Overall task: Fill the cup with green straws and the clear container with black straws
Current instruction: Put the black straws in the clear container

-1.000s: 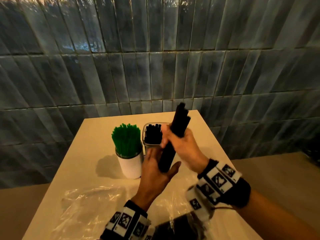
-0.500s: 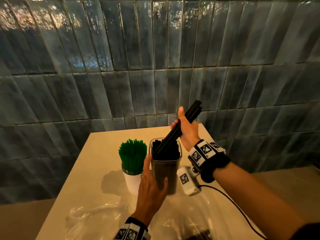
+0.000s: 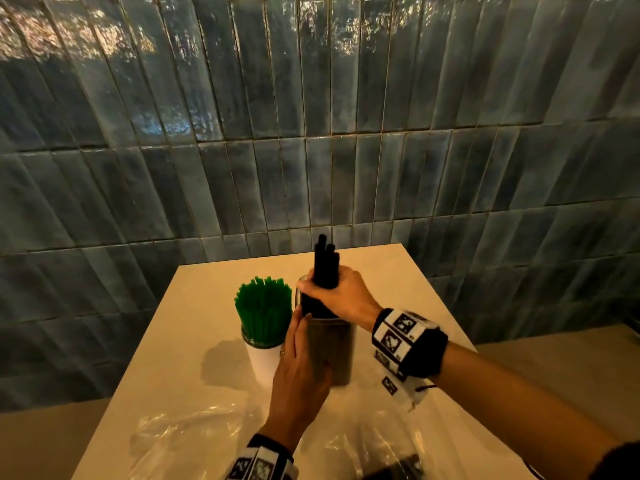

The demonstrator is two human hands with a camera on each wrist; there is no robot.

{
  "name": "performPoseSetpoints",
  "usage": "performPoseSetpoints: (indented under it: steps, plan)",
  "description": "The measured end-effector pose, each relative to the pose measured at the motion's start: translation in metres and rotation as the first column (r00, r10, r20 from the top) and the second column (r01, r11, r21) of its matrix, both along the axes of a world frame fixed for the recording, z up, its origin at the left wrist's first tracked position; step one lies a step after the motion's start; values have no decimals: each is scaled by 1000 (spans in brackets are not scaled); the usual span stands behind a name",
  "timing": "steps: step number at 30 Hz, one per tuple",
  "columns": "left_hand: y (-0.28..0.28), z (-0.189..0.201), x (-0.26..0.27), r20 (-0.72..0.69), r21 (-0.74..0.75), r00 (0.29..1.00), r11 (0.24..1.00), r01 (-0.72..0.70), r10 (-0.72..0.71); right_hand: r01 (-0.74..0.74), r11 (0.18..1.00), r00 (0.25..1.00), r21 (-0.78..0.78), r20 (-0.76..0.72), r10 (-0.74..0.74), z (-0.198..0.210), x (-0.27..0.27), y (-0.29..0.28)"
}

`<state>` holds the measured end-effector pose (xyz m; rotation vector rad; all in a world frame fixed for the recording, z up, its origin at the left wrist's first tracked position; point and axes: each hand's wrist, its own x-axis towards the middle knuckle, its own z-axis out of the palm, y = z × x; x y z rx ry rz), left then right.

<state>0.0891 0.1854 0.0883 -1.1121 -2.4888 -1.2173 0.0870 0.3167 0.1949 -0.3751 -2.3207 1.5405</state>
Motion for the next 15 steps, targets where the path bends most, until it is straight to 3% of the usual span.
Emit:
performPoseSetpoints:
  steps: [2,6,8,11,15]
  plan:
    - [0,-1,0,8,0,1000,1000,-1,1,19,990,1000,140,11,-21,-7,1,-1]
    - [-1,-5,-2,18,-5,1000,1000,-1,1,136,975,944,174,-321,-74,5,3,2]
    - [0,-6,-2,22,1,1000,1000,0,0,107,949,934,298,-357,6,8,3,5]
    - [0,-6,-1,18,16,1000,1000,3,-4,-43,829,989,557,-96,116,1,3,7]
    - [1,-9,-2,-33,18,999,1000,4,-3,-208,620,978,757,138,159,-21,12,5]
